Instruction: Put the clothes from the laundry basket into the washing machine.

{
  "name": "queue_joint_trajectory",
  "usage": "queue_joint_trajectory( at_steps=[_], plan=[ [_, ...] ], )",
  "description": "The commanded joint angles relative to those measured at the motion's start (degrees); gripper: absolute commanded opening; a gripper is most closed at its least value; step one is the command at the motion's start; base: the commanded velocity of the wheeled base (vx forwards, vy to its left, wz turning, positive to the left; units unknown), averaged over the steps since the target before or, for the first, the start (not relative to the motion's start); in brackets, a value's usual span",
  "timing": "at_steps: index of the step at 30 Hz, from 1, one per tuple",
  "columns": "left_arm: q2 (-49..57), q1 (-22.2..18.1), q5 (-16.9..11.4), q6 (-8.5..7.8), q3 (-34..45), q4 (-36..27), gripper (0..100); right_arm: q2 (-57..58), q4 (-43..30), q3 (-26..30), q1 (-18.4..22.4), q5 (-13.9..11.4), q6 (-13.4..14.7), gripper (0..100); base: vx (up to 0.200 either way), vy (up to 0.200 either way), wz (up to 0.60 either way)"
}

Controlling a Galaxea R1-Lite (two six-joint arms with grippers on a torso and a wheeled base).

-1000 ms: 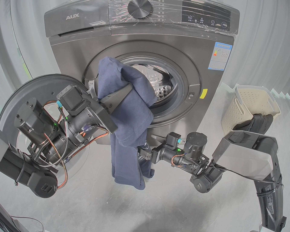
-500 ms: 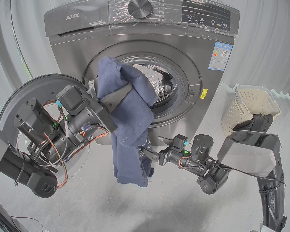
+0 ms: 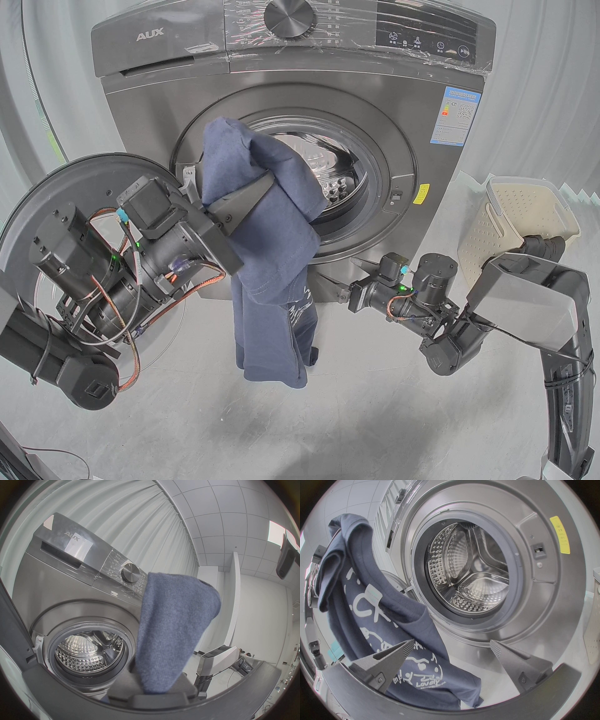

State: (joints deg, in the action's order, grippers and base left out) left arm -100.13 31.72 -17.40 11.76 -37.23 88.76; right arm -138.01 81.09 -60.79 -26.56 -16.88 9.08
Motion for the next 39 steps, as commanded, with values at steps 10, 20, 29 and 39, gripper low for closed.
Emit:
queue_joint_trajectory(
  at_steps=[10,20,29,39],
  plan=[
    [0.8,-0.1,0.0,0.01,0.8,0.0,0,-4.6,-2.3,-5.7,-5.9,-0.6,-0.1,100,0.000,0.000,0.00],
    [0.9,0.0,0.0,-0.07,1.3,0.0,0,-5.1,-0.1,-7.7,-6.3,-4.6,-0.2,100,0.000,0.000,0.00],
    [0.8,0.0,0.1,-0.07,1.3,0.0,0,-8.3,2.4,-11.9,-6.8,-4.7,-0.5,100,0.000,0.000,0.00],
    [0.9,0.0,0.2,-0.07,1.4,0.0,0,-9.6,3.5,-13.4,-7.0,-4.7,-1.7,0,0.000,0.000,0.00]
  ],
)
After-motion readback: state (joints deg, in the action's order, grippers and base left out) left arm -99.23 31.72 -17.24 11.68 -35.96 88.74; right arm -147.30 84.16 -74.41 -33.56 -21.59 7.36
